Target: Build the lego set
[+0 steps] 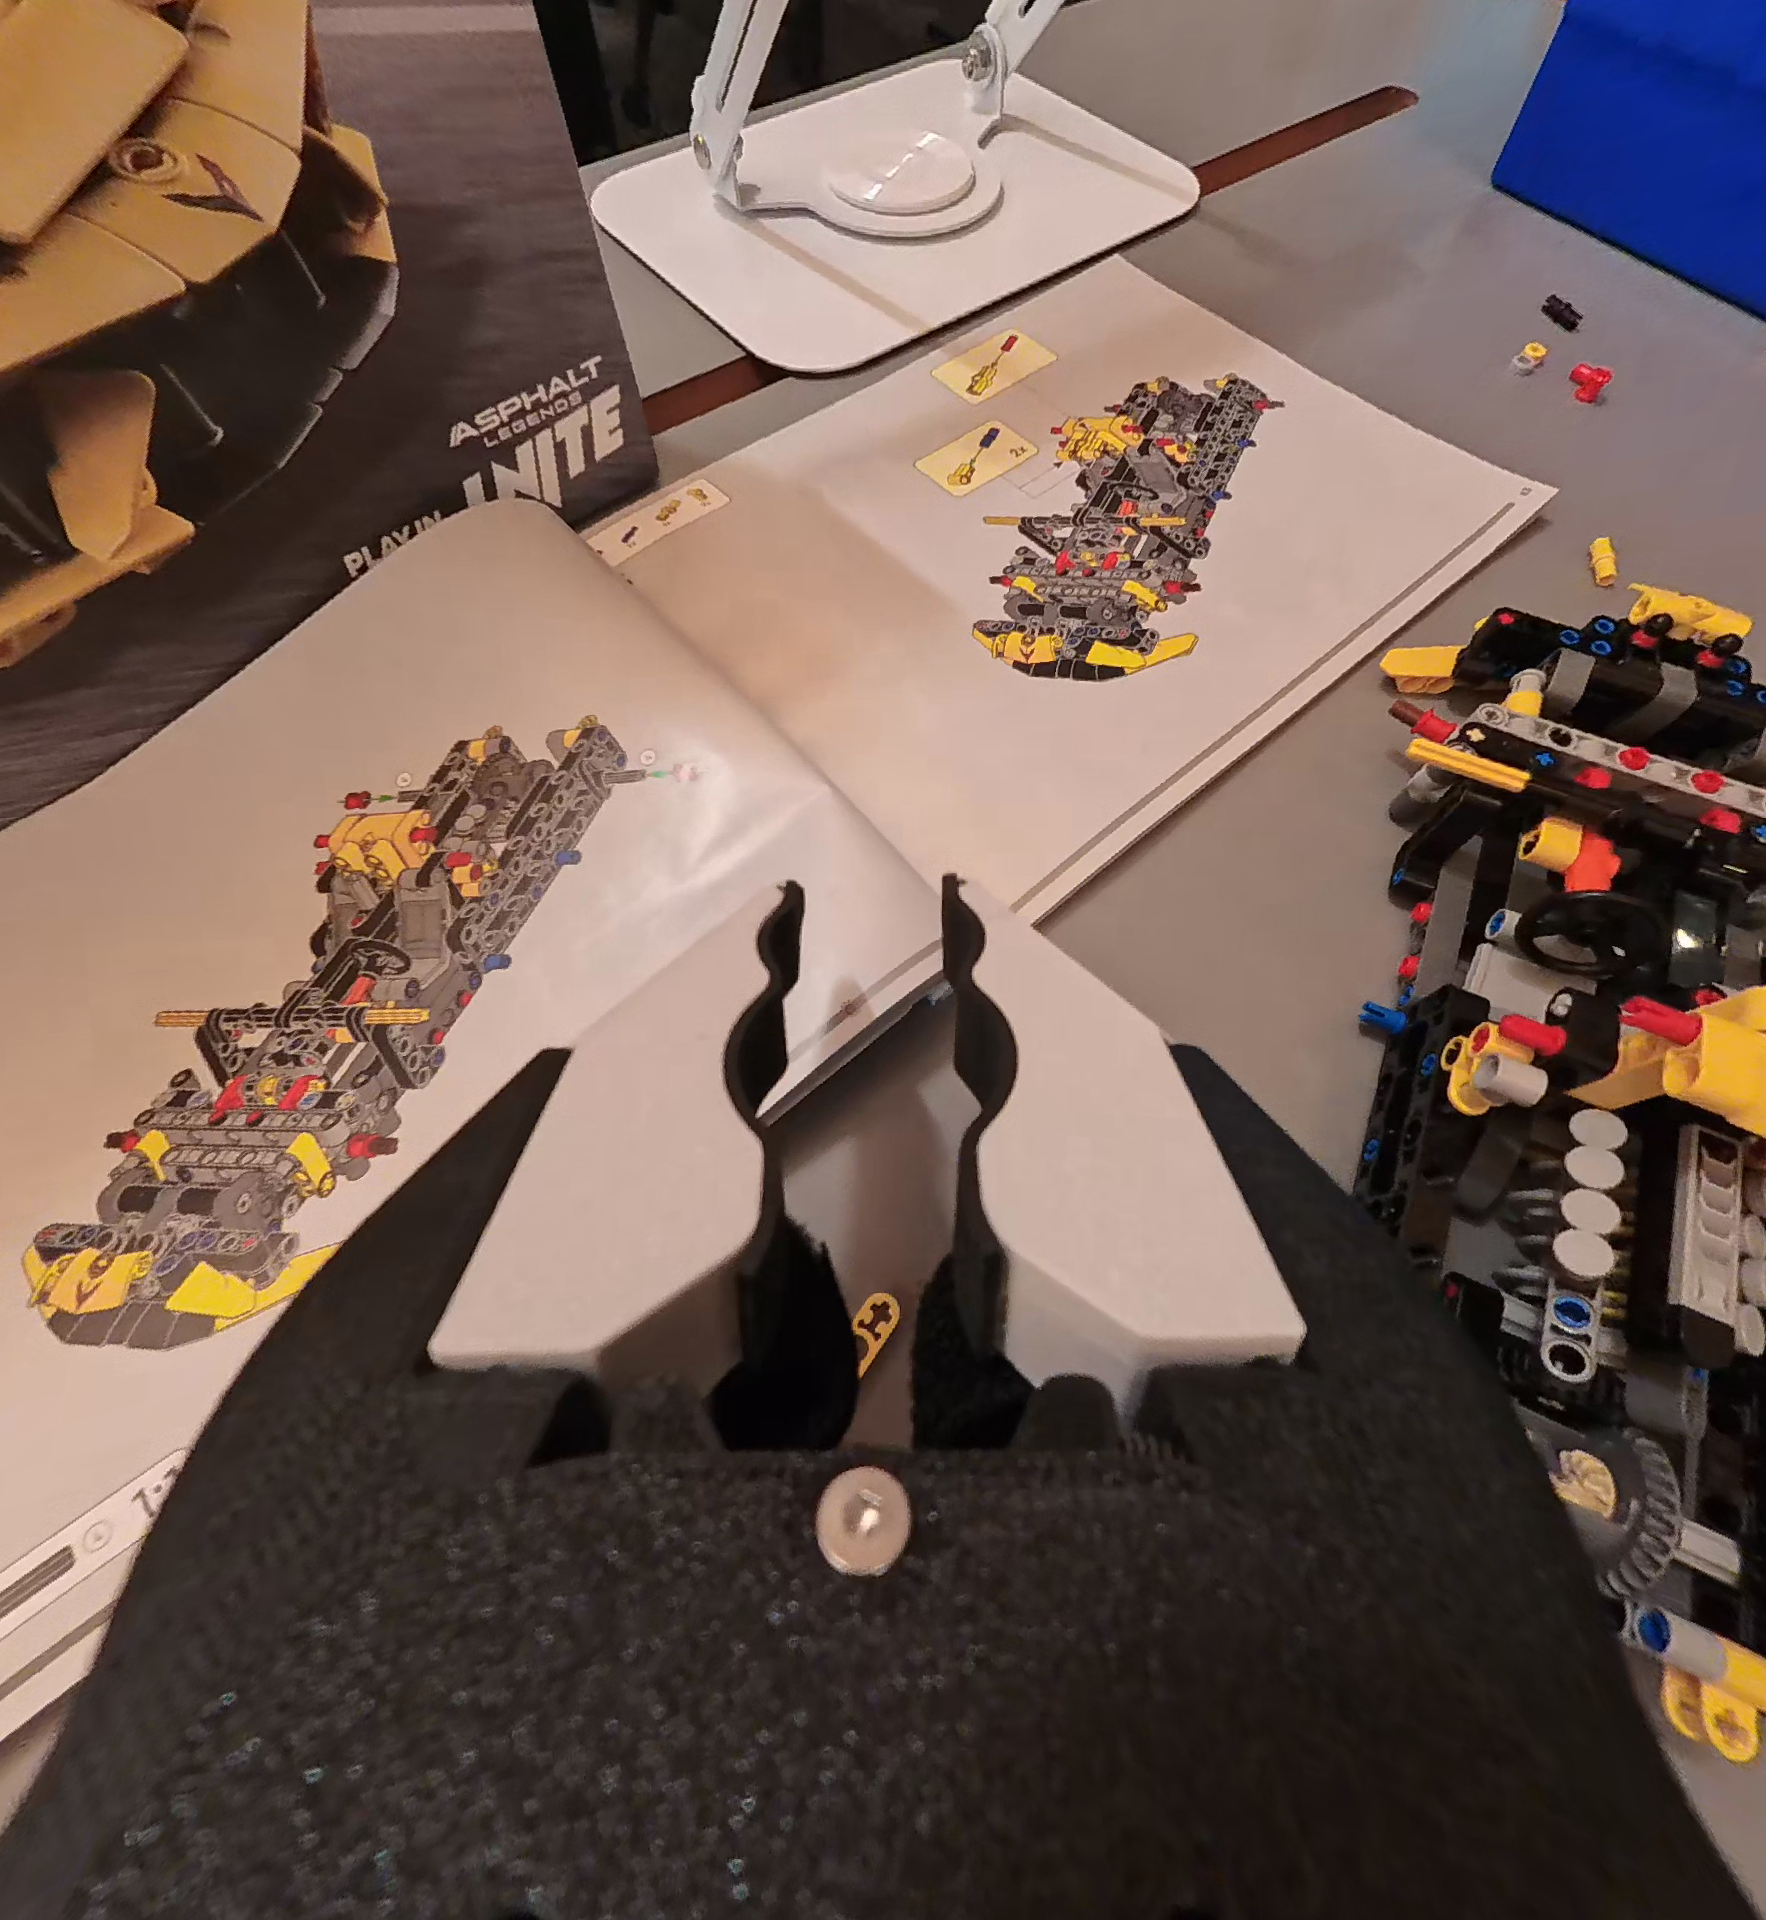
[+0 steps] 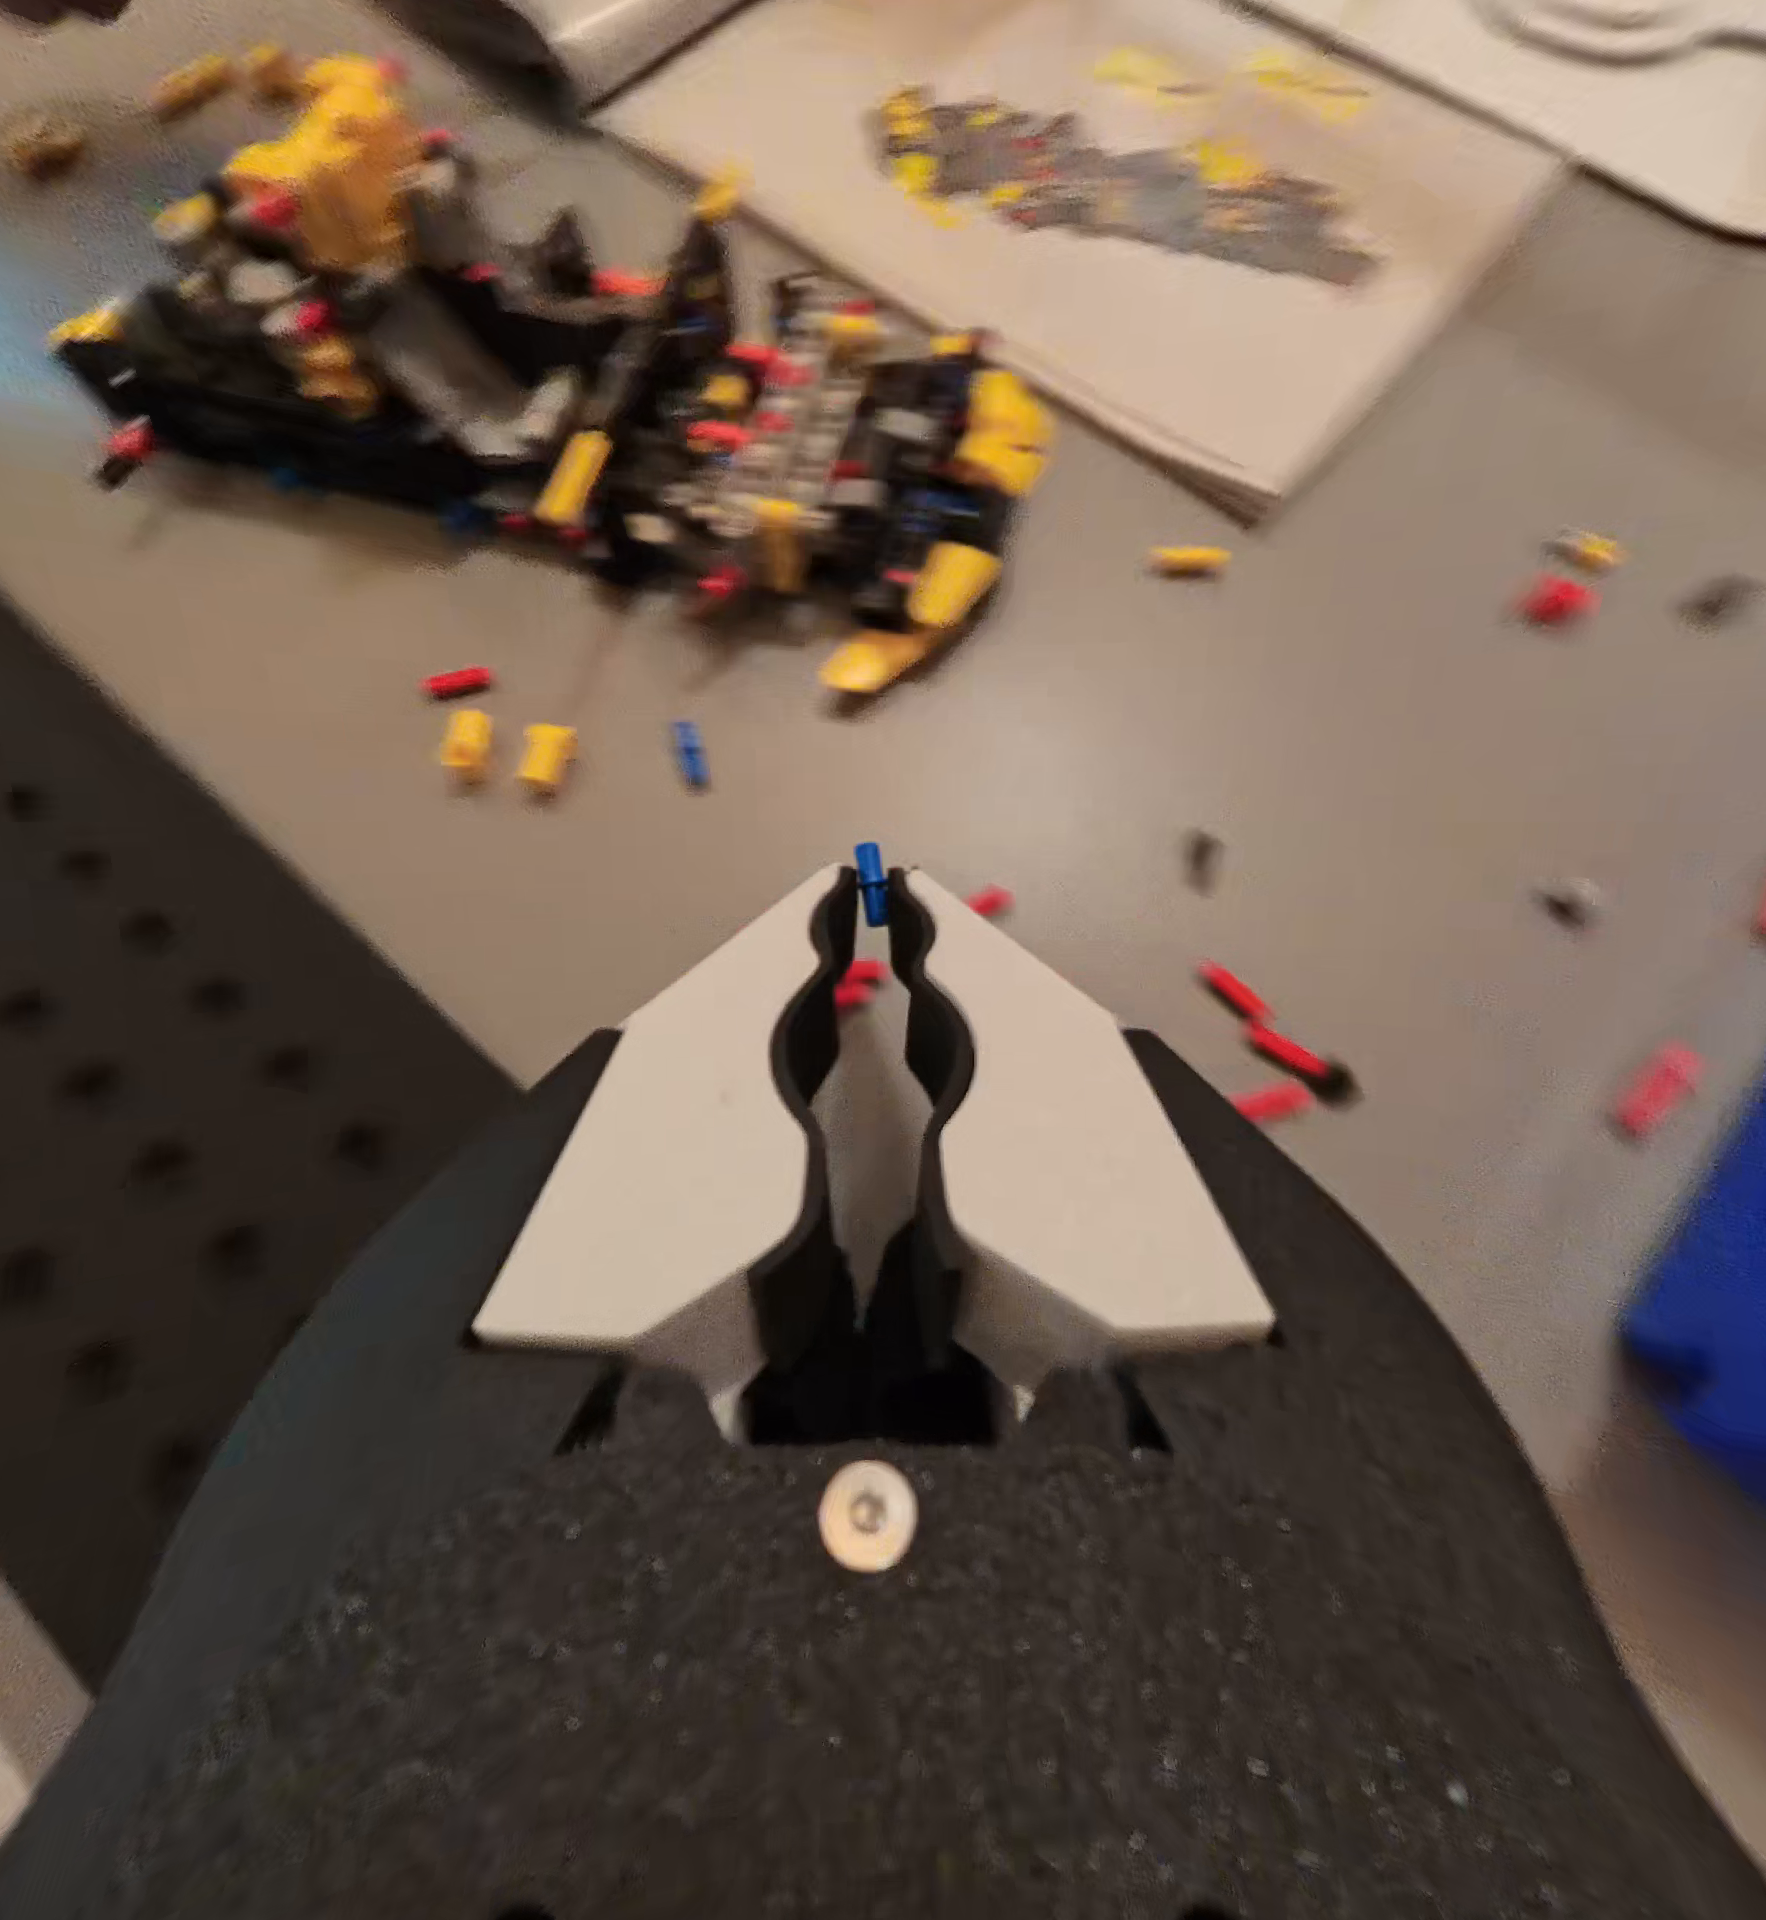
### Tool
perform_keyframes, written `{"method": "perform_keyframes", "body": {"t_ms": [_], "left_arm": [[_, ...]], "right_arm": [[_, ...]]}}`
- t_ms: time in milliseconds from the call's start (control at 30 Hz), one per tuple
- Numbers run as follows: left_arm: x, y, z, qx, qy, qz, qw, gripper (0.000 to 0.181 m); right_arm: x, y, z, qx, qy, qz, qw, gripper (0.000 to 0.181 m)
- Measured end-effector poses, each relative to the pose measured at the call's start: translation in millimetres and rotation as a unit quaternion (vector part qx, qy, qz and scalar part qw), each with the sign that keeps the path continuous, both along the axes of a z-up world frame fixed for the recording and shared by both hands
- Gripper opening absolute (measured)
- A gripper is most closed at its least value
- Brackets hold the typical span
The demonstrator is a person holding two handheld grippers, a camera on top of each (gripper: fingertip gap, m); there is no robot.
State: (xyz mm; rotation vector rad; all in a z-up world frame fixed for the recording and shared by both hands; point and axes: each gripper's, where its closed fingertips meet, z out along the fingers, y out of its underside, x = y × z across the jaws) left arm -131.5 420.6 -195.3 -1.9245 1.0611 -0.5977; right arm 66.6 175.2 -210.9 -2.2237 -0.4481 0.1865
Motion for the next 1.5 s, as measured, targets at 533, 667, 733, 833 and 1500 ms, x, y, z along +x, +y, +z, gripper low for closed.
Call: {"method": "perform_keyframes", "body": {"t_ms": [533, 667, 733, 833, 1500], "left_arm": [[-5.4, 4.5, 8.8, 0.008, -0.008, 0.009, 1.000, 0.027], [-6.9, 5.1, 12.9, 0.013, -0.011, 0.011, 1.000, 0.027], [-10.3, 7.4, 17.0, 0.017, -0.012, 0.017, 1.000, 0.027], [-18.5, 13.0, 26.1, 0.026, -0.017, 0.030, 0.999, 0.027], [-249.8, -139.7, 16.6, -0.090, -0.053, 0.253, 0.962, 0.027]], "right_arm": [[-65.2, 3.8, -32.7, -0.077, -0.048, 0.117, 0.989, 0.006], [-67.3, 12.7, -17.4, -0.043, -0.005, 0.108, 0.993, 0.018], [-63.8, 27.7, -0.7, 0.003, 0.021, 0.082, 0.996, 0.018], [-49.2, 56.7, 15.9, 0.066, 0.058, 0.015, 0.996, 0.018], [-41.3, 59.8, 26.4, 0.123, 0.042, -0.002, 0.992, 0.010]]}}
